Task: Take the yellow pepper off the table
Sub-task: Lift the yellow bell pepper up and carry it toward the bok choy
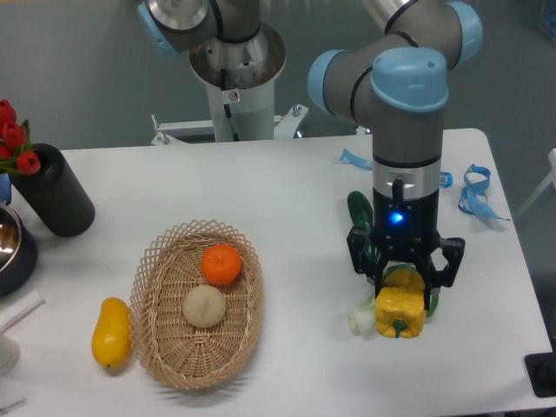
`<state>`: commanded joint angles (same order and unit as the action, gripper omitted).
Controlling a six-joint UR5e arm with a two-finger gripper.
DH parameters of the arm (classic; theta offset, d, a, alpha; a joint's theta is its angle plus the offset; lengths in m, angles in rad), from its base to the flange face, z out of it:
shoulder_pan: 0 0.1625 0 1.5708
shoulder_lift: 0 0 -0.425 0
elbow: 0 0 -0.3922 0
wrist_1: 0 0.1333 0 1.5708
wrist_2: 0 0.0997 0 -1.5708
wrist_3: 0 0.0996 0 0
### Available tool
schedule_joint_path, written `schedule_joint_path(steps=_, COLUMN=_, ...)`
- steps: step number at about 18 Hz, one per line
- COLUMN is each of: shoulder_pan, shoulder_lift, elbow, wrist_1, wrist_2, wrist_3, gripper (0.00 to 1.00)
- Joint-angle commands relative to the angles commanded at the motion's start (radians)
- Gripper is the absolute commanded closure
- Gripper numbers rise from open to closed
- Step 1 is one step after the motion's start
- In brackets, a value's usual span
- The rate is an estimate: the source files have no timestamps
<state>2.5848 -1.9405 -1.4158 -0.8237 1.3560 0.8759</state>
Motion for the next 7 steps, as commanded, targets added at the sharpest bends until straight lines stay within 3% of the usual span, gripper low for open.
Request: schedule_joint_path(steps=7, shoulder_pan=-0.006, shoulder_lift=0.014, elbow=-0.005, wrist_1=-0.005, wrist_2=0.002, wrist_3=-0.017, gripper=0.79)
